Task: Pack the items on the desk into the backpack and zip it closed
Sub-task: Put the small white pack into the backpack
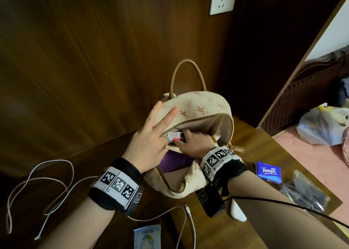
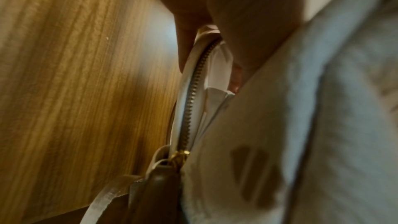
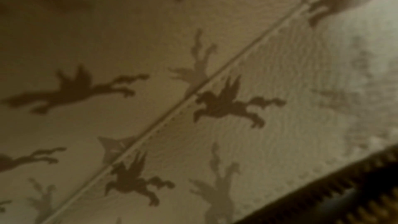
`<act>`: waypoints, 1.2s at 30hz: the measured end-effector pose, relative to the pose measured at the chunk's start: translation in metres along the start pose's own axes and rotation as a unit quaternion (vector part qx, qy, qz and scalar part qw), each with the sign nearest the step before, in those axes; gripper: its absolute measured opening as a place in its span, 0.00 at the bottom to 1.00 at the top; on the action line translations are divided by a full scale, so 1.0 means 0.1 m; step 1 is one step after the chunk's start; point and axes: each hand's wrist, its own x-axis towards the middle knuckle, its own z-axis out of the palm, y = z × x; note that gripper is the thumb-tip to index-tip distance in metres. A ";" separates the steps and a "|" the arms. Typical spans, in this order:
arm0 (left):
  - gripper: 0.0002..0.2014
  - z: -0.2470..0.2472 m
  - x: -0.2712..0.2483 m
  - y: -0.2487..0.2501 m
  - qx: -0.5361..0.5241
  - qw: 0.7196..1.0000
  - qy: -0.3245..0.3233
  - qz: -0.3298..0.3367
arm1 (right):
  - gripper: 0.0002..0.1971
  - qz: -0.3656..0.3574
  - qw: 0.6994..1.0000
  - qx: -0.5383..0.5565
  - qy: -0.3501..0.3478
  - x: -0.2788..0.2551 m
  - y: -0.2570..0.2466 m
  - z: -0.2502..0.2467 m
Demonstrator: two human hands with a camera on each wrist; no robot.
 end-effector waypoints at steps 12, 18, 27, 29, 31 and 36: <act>0.09 0.05 0.00 0.00 0.000 1.000 0.009 0.004 | 0.20 -0.019 0.998 0.039 -0.052 -0.03 0.02 0.04; 0.09 0.04 -0.01 0.04 0.003 1.000 0.017 0.008 | 0.25 -0.017 0.998 0.007 -0.058 -0.01 -0.01 0.12; 0.09 0.06 -0.01 0.06 0.011 1.000 0.019 0.000 | 0.35 0.013 0.997 -0.056 -0.047 0.05 0.05 0.16; 0.08 0.06 0.00 0.06 0.012 1.000 0.020 0.000 | 0.29 0.007 0.999 -0.036 -0.020 0.02 0.05 0.11; 0.08 0.05 0.00 0.07 0.011 1.000 0.021 0.001 | 0.27 -0.011 0.999 -0.036 0.014 -0.01 0.04 0.11; 0.08 0.06 0.00 0.07 0.007 1.000 0.026 0.003 | 0.26 -0.014 0.999 -0.041 0.025 -0.01 0.04 0.12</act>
